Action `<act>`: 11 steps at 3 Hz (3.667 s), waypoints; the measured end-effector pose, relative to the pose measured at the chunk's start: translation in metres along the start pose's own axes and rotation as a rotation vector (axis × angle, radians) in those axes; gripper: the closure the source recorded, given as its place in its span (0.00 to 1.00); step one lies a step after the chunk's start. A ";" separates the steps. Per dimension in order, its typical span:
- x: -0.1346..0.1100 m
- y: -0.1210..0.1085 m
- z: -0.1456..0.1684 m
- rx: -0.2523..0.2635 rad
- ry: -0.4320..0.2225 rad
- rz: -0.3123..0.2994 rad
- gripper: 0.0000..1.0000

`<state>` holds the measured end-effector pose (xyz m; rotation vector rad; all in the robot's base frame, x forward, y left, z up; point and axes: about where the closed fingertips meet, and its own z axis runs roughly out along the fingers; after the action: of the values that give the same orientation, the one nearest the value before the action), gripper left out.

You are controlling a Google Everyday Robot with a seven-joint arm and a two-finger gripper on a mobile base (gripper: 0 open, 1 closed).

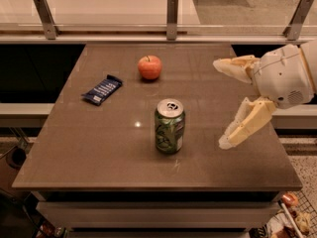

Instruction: Knock green can over

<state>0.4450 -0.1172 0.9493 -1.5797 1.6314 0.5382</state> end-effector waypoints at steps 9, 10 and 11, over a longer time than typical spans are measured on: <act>0.008 0.017 0.099 -0.186 -0.392 0.067 0.64; 0.006 0.017 0.100 -0.189 -0.392 0.064 0.88; 0.004 0.018 0.101 -0.192 -0.392 0.061 1.00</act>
Offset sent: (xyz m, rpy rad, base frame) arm 0.0324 0.0613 -0.0477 0.3614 0.0725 0.1978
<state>0.4521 -0.0402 0.8815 -1.4488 1.3631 0.9951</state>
